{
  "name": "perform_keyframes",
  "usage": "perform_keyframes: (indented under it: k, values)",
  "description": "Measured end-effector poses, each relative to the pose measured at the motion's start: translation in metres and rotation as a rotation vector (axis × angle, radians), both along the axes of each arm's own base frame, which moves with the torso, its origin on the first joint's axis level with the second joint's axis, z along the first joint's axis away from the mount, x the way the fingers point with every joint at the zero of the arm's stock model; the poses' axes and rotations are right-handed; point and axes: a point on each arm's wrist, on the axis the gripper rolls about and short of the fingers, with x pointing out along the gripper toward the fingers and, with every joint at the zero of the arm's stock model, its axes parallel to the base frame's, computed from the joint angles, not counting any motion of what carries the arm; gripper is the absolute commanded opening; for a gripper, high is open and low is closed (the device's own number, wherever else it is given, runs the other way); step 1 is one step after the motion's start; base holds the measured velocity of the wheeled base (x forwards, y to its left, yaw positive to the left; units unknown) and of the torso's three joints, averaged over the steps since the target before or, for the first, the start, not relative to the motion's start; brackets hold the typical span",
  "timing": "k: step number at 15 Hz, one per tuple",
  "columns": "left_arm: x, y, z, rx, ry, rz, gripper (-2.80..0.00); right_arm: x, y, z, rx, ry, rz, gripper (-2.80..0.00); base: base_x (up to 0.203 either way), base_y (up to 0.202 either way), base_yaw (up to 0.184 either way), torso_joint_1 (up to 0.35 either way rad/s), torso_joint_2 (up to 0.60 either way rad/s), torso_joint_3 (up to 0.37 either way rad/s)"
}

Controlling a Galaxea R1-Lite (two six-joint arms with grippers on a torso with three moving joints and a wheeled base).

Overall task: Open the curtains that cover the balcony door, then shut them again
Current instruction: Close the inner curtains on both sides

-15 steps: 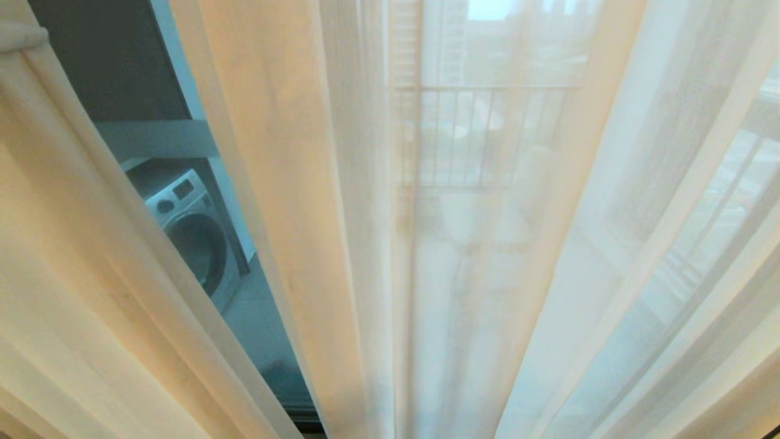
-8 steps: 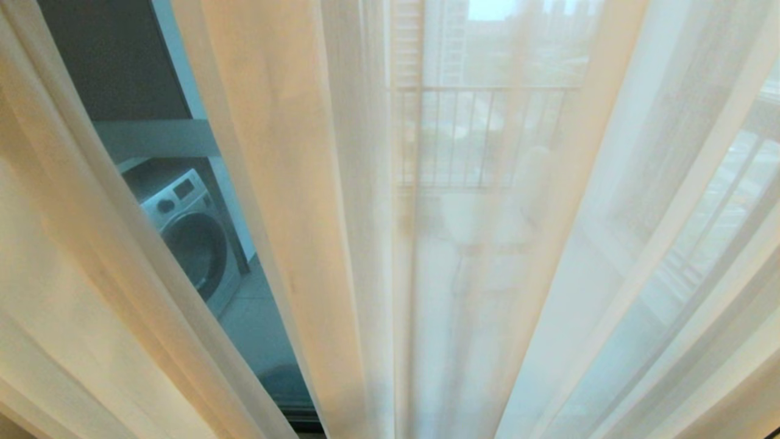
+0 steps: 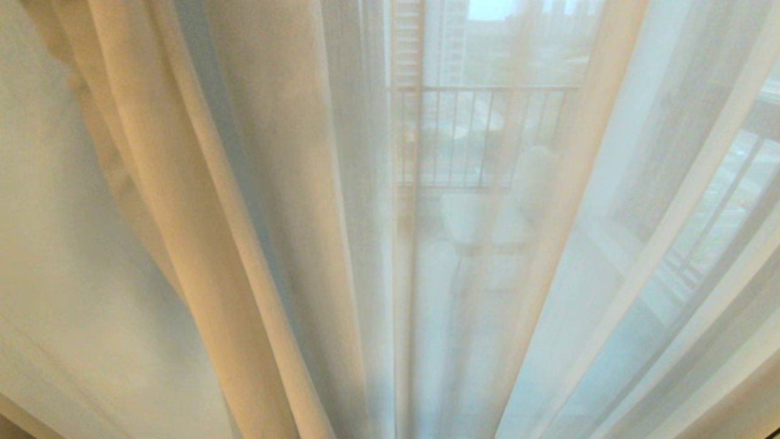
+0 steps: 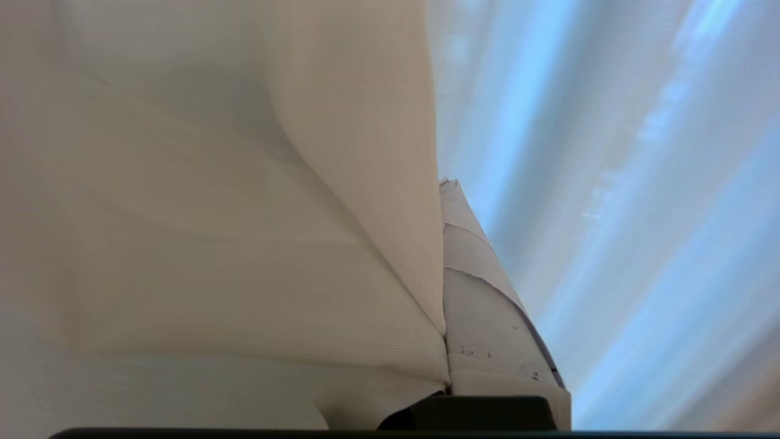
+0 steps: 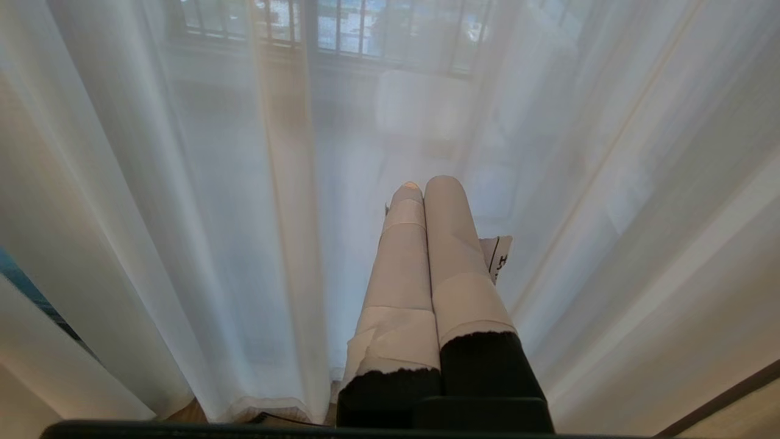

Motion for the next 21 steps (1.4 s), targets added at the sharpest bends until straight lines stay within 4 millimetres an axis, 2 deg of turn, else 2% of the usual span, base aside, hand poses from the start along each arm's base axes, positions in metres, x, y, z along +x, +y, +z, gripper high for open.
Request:
perform_keyframes:
  k: [4,8,10,13,21]
  values:
    - [0.014,-0.066,0.010,-0.021,-0.010,-0.171,-2.80,0.000,0.000,0.000,0.000,0.000,0.000,-2.80,0.000,0.000,0.000,0.000,0.00,0.000]
    - [0.026,-0.137,-0.010,0.025,0.015,-0.329,-2.80,0.000,0.000,0.000,0.000,0.000,0.000,-2.80,0.000,0.000,0.000,0.000,0.00,0.000]
    - [0.030,-0.162,-0.023,0.043,0.035,-0.374,-2.80,0.000,0.000,0.000,0.000,0.000,0.000,-2.80,0.000,0.000,0.000,0.000,0.00,0.000]
    - [0.038,-0.188,-0.040,0.067,0.065,-0.404,-2.80,0.000,0.000,0.000,-0.001,0.000,0.000,-2.80,0.000,0.000,0.000,0.000,0.00,0.000]
    - [0.053,-0.221,-0.071,0.074,0.171,-0.431,-2.80,0.000,0.000,0.000,0.000,0.000,0.000,-2.80,0.000,0.000,0.000,0.000,0.00,0.000]
